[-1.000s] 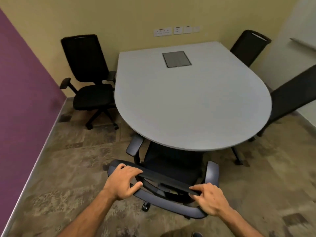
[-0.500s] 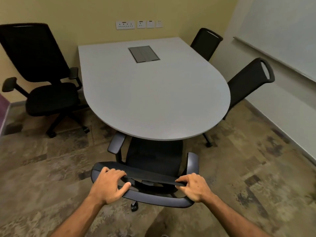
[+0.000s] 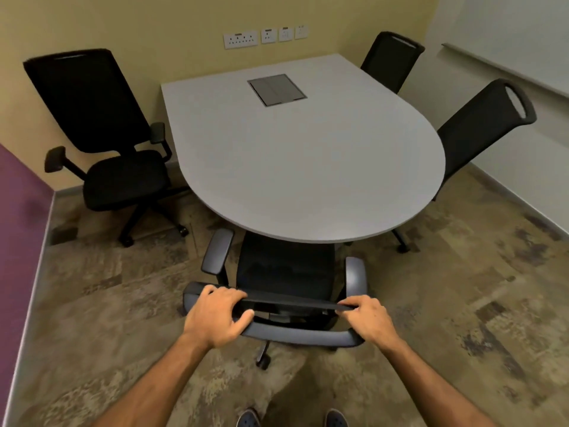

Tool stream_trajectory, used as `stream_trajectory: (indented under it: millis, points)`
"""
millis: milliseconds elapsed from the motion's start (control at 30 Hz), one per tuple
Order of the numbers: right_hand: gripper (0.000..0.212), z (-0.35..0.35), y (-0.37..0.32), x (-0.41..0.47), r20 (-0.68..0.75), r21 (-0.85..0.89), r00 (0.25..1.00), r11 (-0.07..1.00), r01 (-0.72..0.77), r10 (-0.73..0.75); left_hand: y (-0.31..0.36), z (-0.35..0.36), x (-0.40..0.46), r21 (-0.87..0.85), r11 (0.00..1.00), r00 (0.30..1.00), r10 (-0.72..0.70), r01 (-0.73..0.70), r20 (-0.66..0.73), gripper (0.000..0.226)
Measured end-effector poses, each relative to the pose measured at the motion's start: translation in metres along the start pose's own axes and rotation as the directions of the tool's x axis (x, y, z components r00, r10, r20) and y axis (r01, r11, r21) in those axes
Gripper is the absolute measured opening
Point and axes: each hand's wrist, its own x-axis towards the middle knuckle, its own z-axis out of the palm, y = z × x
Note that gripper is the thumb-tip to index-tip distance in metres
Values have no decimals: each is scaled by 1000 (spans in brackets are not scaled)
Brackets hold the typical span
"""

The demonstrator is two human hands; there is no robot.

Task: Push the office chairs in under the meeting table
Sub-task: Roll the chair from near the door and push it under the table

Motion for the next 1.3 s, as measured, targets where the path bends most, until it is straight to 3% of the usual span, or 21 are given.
stream_trajectory:
  millis: [133, 300, 900, 1300]
  points:
    - [21, 12, -22, 8, -73, 112, 993, 990, -89, 97, -23, -9, 17, 15, 999, 999, 38, -38, 18, 49]
    - [27, 27, -43, 8, -28, 86, 998, 995, -45, 48, -54, -11, 20, 21, 998, 998, 57, -58, 26, 47]
    - [29, 32, -87, 62, -182, 216, 976, 973, -79, 119, -108, -17, 95, 24, 995, 995, 101, -101, 16, 46]
    - [26, 14, -133, 137, -196, 115, 974, 989, -94, 115, -166, -12, 183, -12, 988, 988, 156, -156, -15, 38]
